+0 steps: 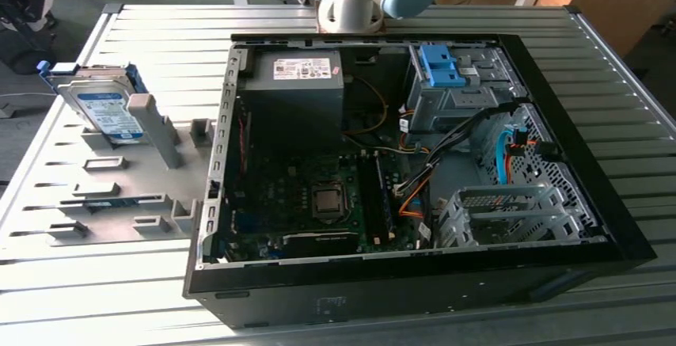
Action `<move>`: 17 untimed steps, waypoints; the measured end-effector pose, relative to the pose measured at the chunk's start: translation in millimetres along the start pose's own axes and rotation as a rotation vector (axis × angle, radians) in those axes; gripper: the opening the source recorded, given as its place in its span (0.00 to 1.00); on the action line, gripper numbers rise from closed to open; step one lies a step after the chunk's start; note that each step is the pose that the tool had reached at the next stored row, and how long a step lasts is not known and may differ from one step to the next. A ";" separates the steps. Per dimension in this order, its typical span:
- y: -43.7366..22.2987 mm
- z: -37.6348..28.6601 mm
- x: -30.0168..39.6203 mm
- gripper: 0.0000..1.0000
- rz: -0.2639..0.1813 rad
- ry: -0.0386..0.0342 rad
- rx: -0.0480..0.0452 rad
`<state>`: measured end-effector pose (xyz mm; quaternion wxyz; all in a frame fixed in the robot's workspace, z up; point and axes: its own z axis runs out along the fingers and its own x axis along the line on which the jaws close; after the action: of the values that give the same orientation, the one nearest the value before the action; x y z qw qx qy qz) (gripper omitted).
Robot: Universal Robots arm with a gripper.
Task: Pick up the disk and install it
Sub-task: 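Reach for the disk, then pick up the disk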
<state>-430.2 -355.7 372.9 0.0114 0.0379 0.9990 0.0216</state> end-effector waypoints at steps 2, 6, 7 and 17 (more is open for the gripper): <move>0.0 0.0 0.1 0.11 0.000 0.0000 0.0000; 0.0 0.0 0.4 0.11 0.000 0.0000 0.0000; 0.0 0.0 0.5 0.11 0.000 0.0000 0.0000; 0.0 0.4 0.7 0.11 -0.108 0.0048 -0.0023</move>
<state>-430.9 -355.6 372.4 0.0103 -0.0162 0.9996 0.0222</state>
